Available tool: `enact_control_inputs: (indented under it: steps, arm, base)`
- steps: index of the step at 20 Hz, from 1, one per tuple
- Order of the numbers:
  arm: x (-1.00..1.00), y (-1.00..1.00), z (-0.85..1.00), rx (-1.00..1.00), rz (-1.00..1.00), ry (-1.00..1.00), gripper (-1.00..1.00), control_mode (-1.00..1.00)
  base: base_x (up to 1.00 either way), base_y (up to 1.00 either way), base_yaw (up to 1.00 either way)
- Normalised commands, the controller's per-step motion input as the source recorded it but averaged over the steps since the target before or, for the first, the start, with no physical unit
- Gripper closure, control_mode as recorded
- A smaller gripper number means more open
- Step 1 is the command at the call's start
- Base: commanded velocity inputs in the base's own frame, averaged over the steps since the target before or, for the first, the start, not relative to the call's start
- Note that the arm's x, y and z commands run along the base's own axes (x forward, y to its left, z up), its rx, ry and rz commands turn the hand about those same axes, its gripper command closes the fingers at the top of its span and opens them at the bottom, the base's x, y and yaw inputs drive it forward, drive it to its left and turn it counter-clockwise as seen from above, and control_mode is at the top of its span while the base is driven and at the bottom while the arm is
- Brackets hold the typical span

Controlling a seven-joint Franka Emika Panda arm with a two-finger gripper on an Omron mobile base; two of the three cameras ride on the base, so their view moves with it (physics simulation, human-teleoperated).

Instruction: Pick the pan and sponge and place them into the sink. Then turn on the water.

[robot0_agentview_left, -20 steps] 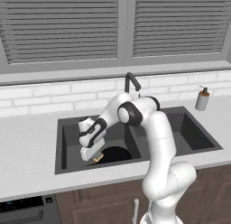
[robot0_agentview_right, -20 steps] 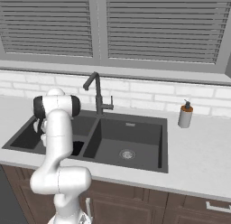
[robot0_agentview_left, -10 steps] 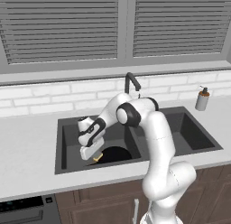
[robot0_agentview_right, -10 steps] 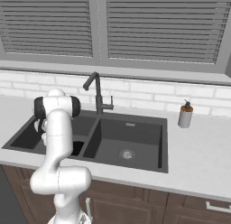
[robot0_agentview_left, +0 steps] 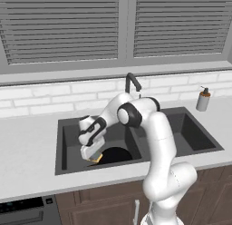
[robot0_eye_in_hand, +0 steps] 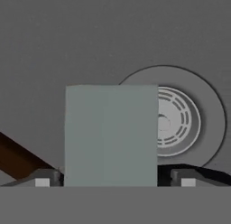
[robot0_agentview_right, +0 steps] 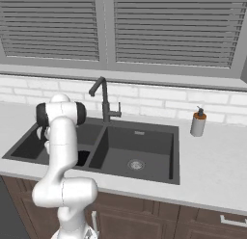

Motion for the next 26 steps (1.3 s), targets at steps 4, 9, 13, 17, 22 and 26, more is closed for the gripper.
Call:
enact_control_inputs:
  steps: [4, 9, 13, 17, 22, 26]
  arm:
    - [0.00, -0.29, 0.45, 0.03, 0.00, -0.06, -1.00, -1.00]
    - [-0.49, -0.24, 1.00, 0.11, 0.00, -0.18, -1.00, -1.00]
    - [-0.67, -0.13, 1.00, 0.12, -0.02, -0.15, -1.00, -1.00]
    - [-0.62, -0.39, 1.00, 0.12, -0.06, -0.11, -1.00, -1.00]
    - [-0.71, -0.62, 1.00, 0.11, -0.13, -0.07, -1.00, -1.00]
    - [-0.71, -0.61, 1.00, 0.08, -0.15, -0.04, -1.00, -1.00]
  base:
    - [0.00, 0.00, 0.00]
    - [0.00, 0.00, 0.00]
    - [0.00, 0.00, 0.00]
    - [0.00, 0.00, 0.00]
    - [0.00, 0.00, 0.00]
    - [0.00, 0.00, 0.00]
